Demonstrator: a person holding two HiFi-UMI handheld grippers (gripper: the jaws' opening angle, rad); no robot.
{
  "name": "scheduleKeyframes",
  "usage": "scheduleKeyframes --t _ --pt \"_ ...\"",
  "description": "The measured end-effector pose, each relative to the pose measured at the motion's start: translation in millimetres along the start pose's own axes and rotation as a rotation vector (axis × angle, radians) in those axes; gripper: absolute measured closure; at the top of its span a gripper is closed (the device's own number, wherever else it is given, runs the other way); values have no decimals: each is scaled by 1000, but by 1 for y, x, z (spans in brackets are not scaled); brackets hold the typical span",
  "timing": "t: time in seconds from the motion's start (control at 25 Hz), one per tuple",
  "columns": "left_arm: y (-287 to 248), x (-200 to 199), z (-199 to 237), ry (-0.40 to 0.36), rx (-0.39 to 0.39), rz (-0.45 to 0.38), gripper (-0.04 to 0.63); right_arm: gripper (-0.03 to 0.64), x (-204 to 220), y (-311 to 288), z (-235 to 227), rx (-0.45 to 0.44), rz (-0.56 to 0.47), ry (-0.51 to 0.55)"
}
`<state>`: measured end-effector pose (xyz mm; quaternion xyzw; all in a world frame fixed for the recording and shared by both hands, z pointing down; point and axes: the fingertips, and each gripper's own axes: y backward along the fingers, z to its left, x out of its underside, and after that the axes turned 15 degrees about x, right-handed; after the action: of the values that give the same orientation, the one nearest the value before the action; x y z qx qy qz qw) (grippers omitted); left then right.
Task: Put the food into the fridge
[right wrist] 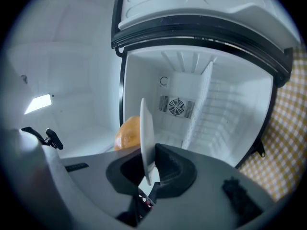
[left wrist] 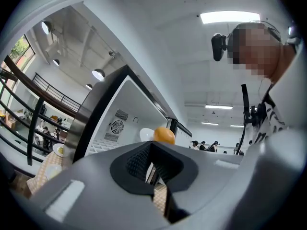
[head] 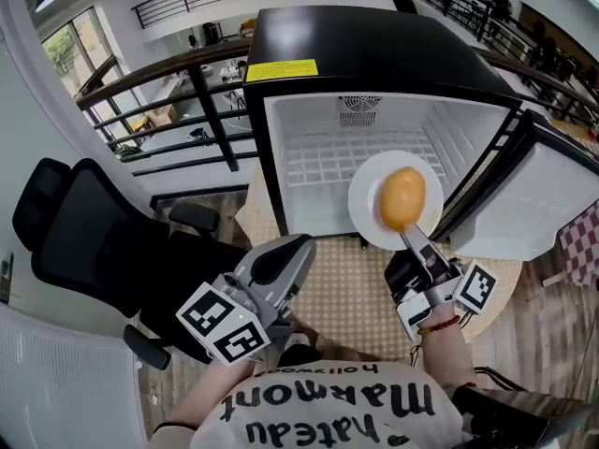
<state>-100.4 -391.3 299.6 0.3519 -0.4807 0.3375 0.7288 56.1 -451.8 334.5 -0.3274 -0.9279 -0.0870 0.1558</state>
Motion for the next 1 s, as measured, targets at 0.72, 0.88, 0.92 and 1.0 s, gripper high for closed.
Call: scheduleKeyframes --t 0.72,0.88,0.92,1.0 --pt "-34 29 76 78 71 95 592 588 -26 -72 -80 229 -54 -190" --pt "-32 28 81 80 61 95 592 588 -28 -77 -88 257 -60 -217" --pt "-32 27 83 80 59 95 592 588 -28 -79 -90 267 -58 -227" --pt "-31 26 84 81 54 92 592 588 -27 -82 -93 294 -49 -238"
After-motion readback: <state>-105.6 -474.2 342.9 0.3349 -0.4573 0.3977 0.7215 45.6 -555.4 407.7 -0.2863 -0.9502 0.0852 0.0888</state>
